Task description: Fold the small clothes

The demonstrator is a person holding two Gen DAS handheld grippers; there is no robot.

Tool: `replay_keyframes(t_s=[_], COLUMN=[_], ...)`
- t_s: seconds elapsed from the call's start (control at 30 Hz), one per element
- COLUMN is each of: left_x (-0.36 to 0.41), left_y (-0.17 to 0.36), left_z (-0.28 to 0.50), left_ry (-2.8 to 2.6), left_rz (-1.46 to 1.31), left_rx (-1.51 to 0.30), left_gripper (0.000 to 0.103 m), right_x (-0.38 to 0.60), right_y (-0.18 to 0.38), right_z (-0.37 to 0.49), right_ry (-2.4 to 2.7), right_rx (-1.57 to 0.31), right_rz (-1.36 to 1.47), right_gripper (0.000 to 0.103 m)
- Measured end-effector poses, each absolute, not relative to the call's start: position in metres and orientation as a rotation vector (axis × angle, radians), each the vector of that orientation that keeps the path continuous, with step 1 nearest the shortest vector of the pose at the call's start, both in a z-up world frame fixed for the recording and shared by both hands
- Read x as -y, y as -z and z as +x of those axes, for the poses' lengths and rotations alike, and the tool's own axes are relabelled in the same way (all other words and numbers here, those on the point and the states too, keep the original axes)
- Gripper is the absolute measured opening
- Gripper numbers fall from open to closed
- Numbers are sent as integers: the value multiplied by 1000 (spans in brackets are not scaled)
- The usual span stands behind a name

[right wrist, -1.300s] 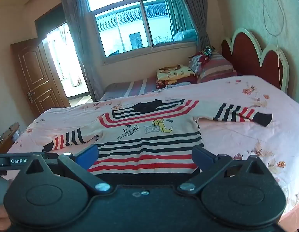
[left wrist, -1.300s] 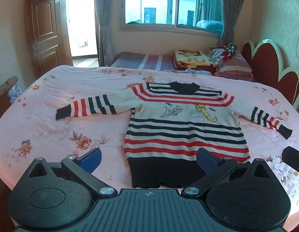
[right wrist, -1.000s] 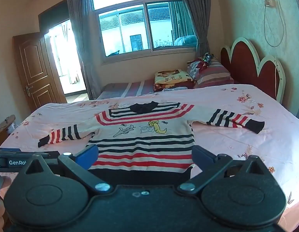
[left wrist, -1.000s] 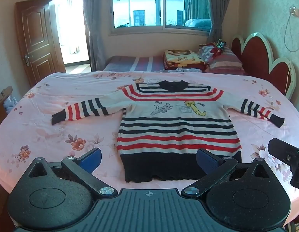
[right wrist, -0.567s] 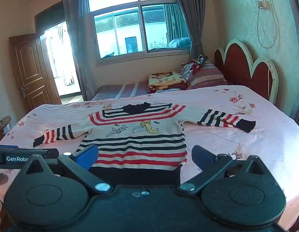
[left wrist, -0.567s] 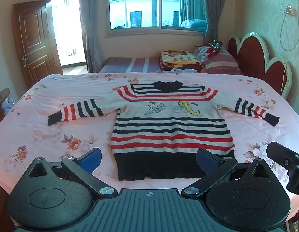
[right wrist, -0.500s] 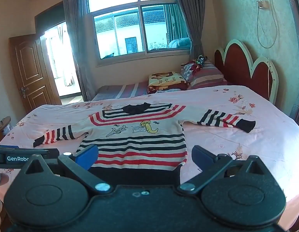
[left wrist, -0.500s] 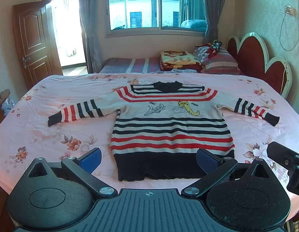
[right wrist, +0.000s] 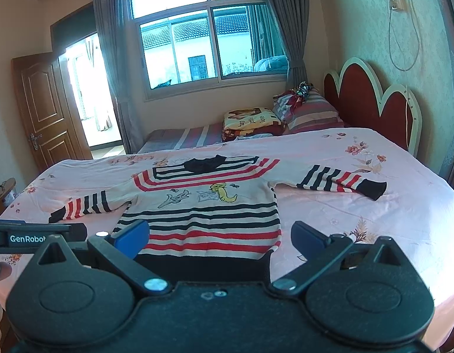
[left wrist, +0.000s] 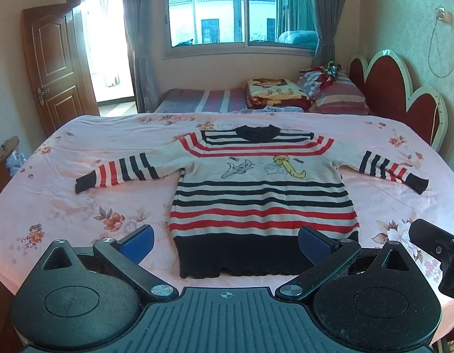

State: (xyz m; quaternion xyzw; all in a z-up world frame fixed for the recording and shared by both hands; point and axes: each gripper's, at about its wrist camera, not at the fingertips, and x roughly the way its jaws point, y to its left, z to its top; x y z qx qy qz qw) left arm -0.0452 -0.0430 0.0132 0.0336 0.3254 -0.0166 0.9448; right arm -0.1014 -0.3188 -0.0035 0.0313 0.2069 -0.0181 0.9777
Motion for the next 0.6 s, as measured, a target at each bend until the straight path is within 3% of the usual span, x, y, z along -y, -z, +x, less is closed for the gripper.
replay_keyframes(t_s=[0.6], left_x=[40], left_y=[-7], left_z=[-39], left_ry=[22], left_rz=[67], left_rx=[-672], left_gripper=[103], right_x=[323], right_y=[5], right_z=[-95], right_ry=[51], right_rx=[-422], right_rz=[75], right_gripper=[102])
